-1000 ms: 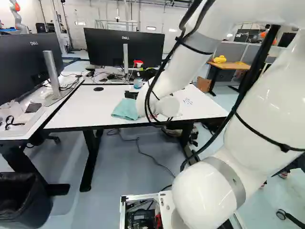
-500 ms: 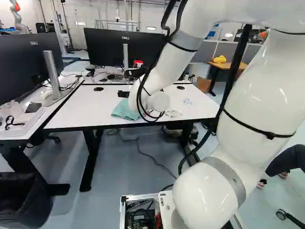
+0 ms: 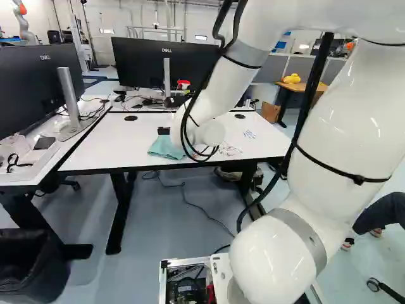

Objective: Clean the table with the green towel

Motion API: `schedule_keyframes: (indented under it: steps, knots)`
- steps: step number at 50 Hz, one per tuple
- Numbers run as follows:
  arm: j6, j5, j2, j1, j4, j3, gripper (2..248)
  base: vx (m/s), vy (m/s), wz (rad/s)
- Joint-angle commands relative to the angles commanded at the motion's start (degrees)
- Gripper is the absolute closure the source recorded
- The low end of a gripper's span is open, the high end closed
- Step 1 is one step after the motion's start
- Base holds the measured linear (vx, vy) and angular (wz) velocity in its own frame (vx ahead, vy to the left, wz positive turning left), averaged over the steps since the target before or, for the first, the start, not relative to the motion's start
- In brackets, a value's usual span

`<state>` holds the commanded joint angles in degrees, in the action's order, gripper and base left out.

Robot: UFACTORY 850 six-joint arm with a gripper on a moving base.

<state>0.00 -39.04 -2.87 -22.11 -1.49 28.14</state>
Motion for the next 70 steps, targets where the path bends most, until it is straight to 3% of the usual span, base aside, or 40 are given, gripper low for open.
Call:
schedule_keyframes:
  steps: [47, 63, 70]
  knots:
    - [0.0, 14.9, -9.2, 1.4, -2.3, 10.2, 3, 0.0, 0.0, 0.0]
    - [0.0, 19.6, -9.8, 1.1, -3.1, 10.8, 3, 0.0, 0.0, 0.0]
    - [0.0, 19.6, -9.8, 1.1, -3.1, 10.8, 3, 0.0, 0.0, 0.0]
